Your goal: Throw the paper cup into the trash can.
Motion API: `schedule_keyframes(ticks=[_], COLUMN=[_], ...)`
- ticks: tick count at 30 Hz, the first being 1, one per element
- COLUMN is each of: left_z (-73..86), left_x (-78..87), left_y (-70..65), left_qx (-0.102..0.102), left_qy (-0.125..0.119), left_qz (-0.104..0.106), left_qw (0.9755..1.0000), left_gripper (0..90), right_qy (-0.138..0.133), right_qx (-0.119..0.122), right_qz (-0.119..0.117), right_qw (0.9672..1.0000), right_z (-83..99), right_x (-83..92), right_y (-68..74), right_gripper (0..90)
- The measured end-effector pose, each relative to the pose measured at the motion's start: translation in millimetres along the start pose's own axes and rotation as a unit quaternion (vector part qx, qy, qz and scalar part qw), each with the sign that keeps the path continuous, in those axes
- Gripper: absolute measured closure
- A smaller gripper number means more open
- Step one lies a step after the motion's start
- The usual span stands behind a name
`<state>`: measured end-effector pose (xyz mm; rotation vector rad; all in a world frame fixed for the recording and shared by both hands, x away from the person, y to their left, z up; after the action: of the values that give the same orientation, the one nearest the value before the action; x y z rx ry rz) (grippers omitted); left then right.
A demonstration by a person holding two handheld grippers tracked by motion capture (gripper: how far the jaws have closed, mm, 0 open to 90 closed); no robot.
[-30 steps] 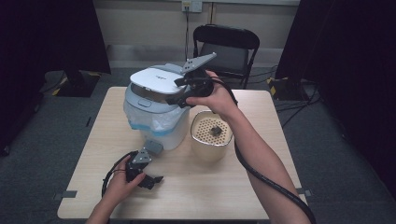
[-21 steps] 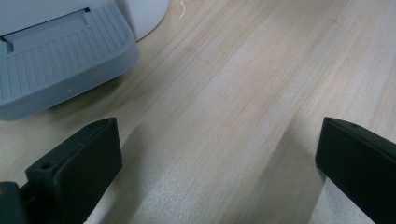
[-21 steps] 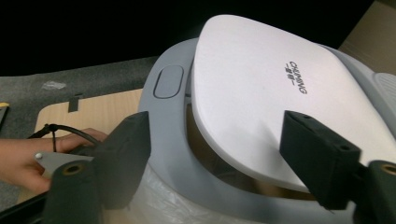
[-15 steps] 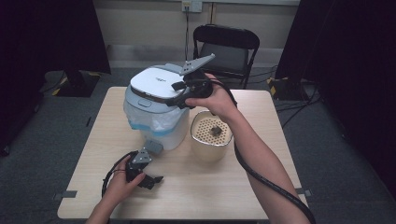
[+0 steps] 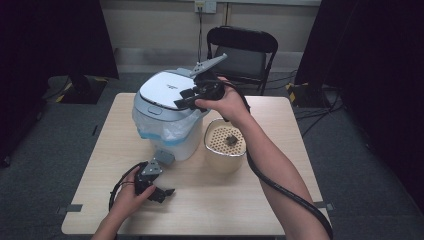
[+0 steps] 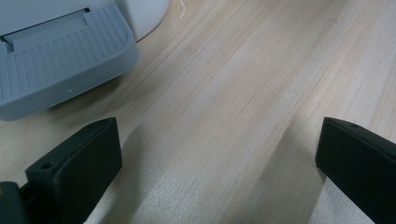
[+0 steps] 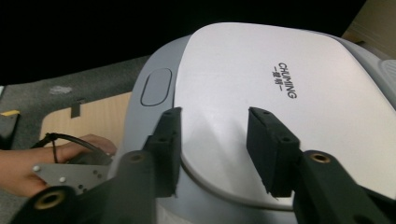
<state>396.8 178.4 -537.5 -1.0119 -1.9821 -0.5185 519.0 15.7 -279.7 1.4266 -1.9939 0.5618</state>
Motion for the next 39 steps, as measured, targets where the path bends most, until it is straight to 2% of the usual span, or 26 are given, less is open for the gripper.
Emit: schedule_keyframes(ticks=[5, 13, 19, 23, 28, 31, 35, 39], left_z=[0.1, 0.2, 0.0, 0.0, 0.2, 0.1, 0.1, 0.1], left_x=[0.2, 0.2, 0.0, 0.0, 0.1, 0.1, 0.0, 0.1], left_y=[0.3, 0.3, 0.0, 0.0, 0.1, 0.0, 0.0, 0.1], left_qx=[-0.002, -0.002, 0.0, 0.0, -0.001, -0.001, 0.0, -0.001], left_qy=[0.002, 0.002, 0.0, 0.0, 0.001, 0.001, 0.0, 0.001], left_qz=[-0.001, -0.001, 0.0, 0.0, 0.0, 0.0, 0.0, 0.0], left_qw=[1.0, 1.0, 1.0, 1.0, 1.0, 1.0, 1.0, 1.0], left_gripper=[0.0, 0.0, 0.0, 0.0, 0.0, 0.0, 0.0, 0.0], right_qy=[0.011, 0.001, 0.001, -0.009, -0.004, -0.011, -0.012, -0.013], right_qx=[0.01, 0.006, 0.004, -0.004, -0.002, -0.009, -0.008, -0.012], right_qz=[0.016, 0.027, 0.029, 0.032, 0.033, 0.029, 0.029, 0.023], right_qw=[0.9998, 0.9996, 0.9996, 0.9994, 0.9994, 0.9995, 0.9995, 0.9996], right_z=[-4.3, -9.1, -11.6, -10.4, -9.3, -8.5, -8.6, -8.6], right_x=[-7.8, -14.1, -16.6, -18.3, -20.5, -21.2, -21.1, -20.7], right_y=[0.8, -2.5, -4.0, -4.7, -4.5, -4.9, -5.0, -4.9], right_gripper=[63.5, 69.2, 72.7, 75.8, 80.8, 82.5, 82.8, 78.8])
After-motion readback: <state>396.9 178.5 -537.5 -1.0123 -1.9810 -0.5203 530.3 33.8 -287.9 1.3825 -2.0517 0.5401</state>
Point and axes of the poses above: each handheld gripper's, and its own axes: x roughly backward along the jaws, z roughly out of its underside, y roughly to its left, the point moved 5 cm from there along -x, roughly forward along the jaws, and after that the axes turned 11 degrees about y, right-handed, at the moved point
